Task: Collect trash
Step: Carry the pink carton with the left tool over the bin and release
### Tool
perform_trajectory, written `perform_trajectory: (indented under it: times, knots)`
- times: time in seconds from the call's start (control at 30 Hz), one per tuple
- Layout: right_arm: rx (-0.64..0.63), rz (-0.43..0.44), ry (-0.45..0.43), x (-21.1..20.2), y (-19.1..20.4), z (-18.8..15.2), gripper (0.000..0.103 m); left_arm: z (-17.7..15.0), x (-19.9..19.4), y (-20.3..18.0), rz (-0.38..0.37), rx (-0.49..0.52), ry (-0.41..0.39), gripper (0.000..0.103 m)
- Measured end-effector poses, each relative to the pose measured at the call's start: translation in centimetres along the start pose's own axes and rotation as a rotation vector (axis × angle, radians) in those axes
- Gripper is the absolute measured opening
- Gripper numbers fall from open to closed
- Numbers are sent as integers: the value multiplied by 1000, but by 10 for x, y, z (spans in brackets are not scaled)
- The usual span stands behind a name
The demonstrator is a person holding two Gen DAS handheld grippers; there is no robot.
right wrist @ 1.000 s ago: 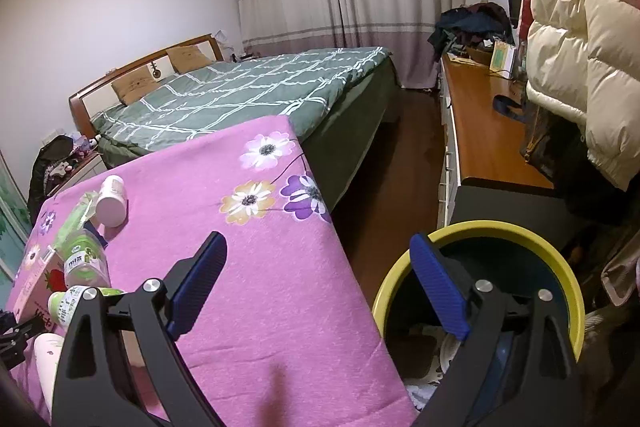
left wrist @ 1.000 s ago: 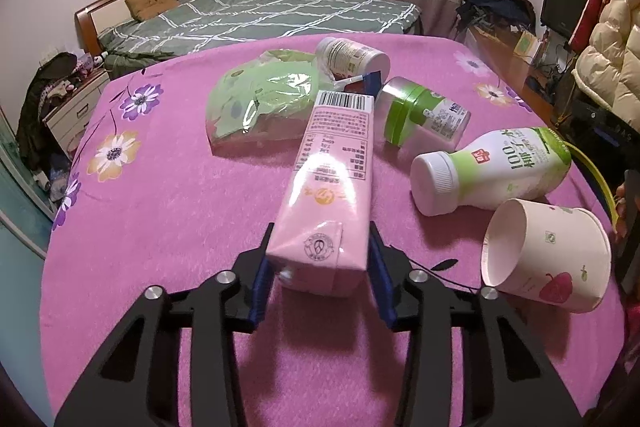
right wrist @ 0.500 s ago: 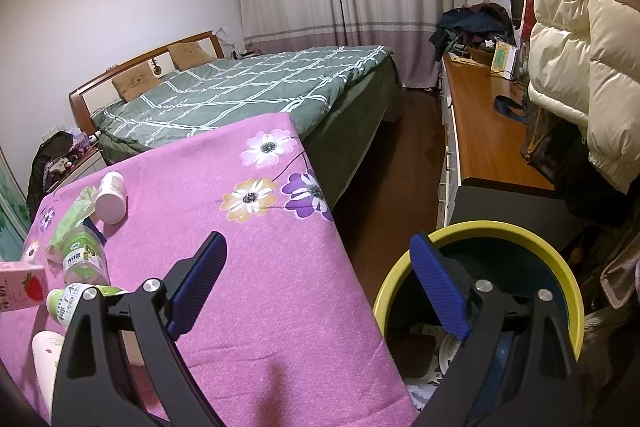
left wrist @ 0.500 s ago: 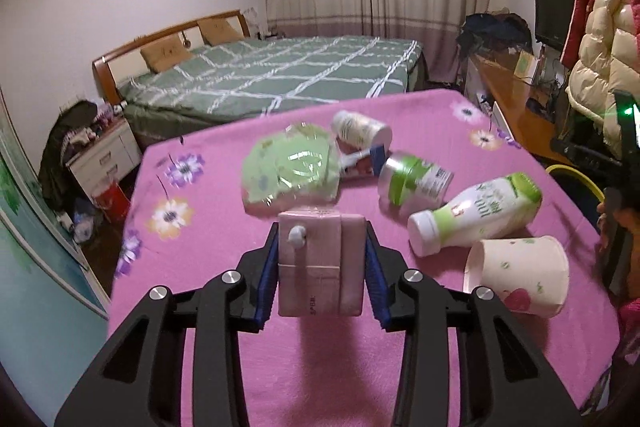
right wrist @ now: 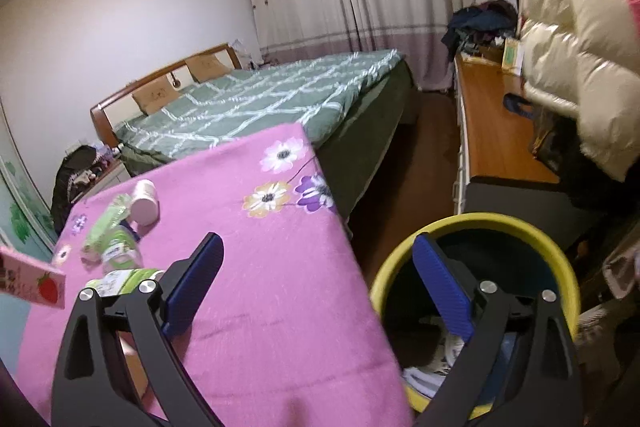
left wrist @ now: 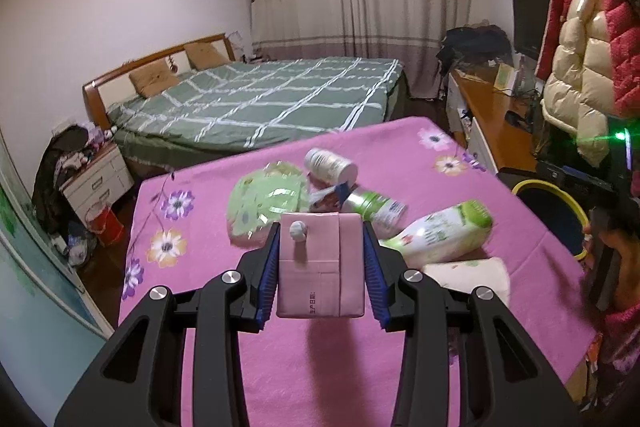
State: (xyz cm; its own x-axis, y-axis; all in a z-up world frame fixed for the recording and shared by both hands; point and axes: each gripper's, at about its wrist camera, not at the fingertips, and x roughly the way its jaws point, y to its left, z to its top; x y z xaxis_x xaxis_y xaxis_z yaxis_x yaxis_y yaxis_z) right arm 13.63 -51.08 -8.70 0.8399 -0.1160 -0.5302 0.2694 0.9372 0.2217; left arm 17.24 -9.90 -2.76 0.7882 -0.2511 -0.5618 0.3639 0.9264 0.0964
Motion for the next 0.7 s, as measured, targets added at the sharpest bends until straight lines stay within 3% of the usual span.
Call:
perform_trajectory:
  times: [0.17,0.4,0.7]
  knots:
    - [-19,-19,-52,-50,-14,-7,91,27,-19,-29,-45,47,-47,38]
    - [0,-103,-88,-101,-52,-23,91,67,-27,-93,-211,109,-91,38]
    - [59,-197,-111,-138,-105,-37,91,97,26,-220,-421,180,-44,38]
